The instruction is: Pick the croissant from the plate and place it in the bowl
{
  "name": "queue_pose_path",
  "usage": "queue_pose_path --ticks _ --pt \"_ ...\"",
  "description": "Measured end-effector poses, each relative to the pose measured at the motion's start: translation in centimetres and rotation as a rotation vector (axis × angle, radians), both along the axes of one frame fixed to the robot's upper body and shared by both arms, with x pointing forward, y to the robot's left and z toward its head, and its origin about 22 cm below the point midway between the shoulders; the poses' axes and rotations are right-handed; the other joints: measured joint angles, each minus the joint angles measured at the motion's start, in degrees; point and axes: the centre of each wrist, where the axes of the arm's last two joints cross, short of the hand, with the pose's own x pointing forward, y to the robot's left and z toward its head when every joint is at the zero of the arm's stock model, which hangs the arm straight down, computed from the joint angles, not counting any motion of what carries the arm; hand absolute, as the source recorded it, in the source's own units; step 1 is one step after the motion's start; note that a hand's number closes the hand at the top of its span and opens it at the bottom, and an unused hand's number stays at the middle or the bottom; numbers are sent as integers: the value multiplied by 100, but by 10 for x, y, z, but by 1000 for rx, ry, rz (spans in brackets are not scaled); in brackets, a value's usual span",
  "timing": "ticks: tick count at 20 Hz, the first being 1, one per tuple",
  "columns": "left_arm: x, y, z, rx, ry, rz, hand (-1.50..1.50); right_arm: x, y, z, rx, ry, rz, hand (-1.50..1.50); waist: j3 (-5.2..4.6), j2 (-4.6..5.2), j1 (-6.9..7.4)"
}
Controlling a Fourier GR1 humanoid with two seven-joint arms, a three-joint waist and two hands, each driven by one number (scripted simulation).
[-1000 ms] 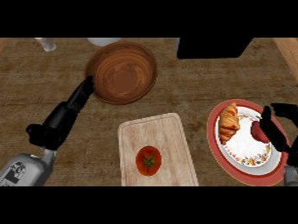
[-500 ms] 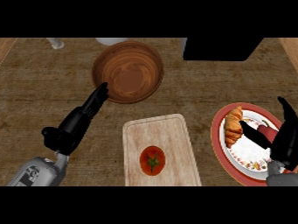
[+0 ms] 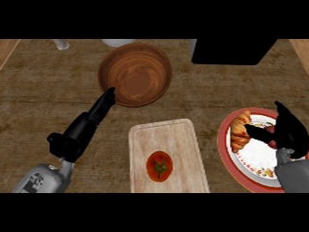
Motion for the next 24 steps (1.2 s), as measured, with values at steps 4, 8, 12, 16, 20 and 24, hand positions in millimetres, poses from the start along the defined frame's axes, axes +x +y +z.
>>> queue_pose_path --ticks 4,8,12,16,20,24 --pt "-1 -1 -1 -5 5 0 0 25 29 37 65 163 17 -150 19 -10 -10" --pt "-1 2 2 -5 -1 6 0 43 47 60 128 226 45 -150 41 -5 -37" --pt "-3 5 8 -9 1 10 0 52 54 69 155 262 52 -150 52 -4 -63" --pt "-1 4 8 -7 -3 18 0 57 67 69 152 287 67 -150 59 6 -90" --pt "-2 5 8 -6 -3 21 0 55 75 66 123 294 78 -150 61 4 -111" --pt "-4 5 7 -5 -1 19 0 53 86 64 73 283 88 -150 62 4 -118"
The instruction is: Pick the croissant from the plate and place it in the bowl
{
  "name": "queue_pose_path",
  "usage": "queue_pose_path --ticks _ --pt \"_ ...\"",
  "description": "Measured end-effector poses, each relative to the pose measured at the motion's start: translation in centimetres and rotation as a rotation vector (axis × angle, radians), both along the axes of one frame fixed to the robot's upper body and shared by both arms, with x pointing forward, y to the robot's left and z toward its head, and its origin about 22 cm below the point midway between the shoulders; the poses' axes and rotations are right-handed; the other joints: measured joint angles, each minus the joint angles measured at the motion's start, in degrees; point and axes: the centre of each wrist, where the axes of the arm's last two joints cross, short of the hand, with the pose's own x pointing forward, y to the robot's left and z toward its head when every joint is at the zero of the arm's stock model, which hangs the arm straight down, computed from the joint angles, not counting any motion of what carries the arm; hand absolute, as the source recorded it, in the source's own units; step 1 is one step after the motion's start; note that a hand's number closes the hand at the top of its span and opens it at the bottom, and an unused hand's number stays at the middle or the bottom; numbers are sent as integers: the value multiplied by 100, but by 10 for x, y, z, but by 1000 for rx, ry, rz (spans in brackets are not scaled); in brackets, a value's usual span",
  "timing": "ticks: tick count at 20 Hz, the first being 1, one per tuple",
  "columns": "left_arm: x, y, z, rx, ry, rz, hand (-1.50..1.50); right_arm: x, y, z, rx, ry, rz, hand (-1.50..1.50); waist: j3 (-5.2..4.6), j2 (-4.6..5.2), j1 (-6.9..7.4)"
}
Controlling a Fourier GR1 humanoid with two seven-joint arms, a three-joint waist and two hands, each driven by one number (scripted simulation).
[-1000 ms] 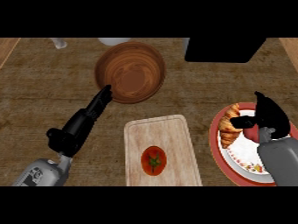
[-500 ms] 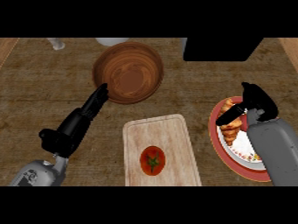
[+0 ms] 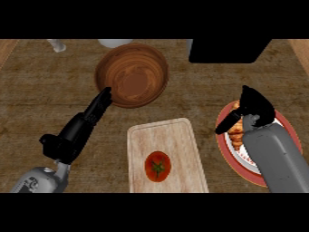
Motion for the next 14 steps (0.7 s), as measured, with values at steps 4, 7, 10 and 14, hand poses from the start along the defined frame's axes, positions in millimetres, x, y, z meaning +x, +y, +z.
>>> queue_pose_path --ticks 4,7,10,14 --pt "-1 -5 1 -4 1 4 0 -3 8 -4 -54 -20 14 -150 2 1 -6" --pt "1 -5 3 -6 -3 4 0 -2 5 -12 -108 -19 10 -150 2 5 -3" --pt "1 -2 1 -1 -5 3 0 -2 -1 -23 -159 -1 -6 -150 2 10 0" --pt "2 -2 -2 -1 -6 3 0 -7 -1 -29 -182 2 -22 -150 3 7 -20"
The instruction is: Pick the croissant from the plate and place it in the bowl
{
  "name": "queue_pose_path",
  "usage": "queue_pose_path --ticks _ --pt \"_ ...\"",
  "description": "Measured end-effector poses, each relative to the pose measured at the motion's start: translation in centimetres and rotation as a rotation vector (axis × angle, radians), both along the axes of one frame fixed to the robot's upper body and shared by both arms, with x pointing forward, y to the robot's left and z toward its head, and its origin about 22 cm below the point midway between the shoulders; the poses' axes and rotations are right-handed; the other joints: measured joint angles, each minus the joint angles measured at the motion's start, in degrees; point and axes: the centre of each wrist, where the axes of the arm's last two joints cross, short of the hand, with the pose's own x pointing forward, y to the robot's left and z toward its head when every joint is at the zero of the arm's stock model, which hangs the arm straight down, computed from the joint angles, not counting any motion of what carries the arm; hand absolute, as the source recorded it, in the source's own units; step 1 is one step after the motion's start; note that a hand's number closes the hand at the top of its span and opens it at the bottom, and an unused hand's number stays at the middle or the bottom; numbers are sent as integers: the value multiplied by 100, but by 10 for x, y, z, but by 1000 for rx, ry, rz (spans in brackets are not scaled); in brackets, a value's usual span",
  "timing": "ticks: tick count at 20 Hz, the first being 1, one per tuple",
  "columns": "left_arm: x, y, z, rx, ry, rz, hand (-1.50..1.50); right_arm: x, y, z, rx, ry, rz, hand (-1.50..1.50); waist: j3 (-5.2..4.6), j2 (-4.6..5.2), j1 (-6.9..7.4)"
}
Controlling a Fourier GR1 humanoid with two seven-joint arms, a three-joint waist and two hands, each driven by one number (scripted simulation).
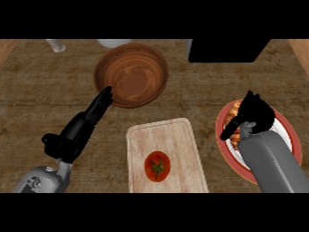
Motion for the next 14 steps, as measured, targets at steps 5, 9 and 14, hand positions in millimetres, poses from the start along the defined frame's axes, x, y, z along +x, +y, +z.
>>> queue_pose_path --ticks 5,9,14 --pt "-1 2 -1 0 1 1 0 -7 -12 -17 -3 37 -39 -150 1 2 5" --pt "-2 3 4 -1 -2 5 0 -10 -19 -27 6 55 -60 -150 3 3 15" --pt "-1 -1 1 0 -3 0 0 -13 -21 -40 3 67 -78 -150 3 6 16"
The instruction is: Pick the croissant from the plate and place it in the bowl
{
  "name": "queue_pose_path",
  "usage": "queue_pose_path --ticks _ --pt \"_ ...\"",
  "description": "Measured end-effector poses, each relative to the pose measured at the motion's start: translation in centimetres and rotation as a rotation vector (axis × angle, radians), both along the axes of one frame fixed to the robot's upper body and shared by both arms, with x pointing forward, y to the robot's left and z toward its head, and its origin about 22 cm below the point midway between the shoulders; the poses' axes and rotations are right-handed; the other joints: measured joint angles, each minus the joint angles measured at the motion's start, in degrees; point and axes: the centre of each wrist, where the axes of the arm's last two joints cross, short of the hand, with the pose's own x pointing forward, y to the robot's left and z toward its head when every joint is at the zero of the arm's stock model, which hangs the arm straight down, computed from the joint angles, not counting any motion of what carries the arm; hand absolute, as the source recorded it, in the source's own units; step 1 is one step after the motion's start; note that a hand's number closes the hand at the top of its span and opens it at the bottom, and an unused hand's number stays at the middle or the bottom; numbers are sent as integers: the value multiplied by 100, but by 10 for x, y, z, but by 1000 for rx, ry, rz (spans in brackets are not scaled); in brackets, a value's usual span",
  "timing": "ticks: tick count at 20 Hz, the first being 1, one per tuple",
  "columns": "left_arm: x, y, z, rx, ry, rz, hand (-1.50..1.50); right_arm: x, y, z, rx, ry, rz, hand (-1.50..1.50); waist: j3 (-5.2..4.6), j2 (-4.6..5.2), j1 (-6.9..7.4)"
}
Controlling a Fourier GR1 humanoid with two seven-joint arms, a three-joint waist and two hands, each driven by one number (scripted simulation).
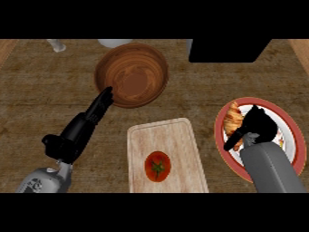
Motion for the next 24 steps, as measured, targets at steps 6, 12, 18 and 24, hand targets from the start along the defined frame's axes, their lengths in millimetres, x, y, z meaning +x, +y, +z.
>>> queue_pose_path --ticks 6,12,18,24 --pt "-3 2 -1 3 1 -2 0 -1 -17 -3 -9 -48 17 150 -9 -11 6" --pt "-4 2 2 -3 9 -7 0 5 -19 -9 -64 -82 25 150 -15 -17 10" --pt "2 -11 1 0 -12 -76 0 19 78 11 -27 -141 286 150 -4 76 495" --pt "8 -37 10 1 -38 -193 0 28 155 53 -13 -202 551 150 5 213 1221"
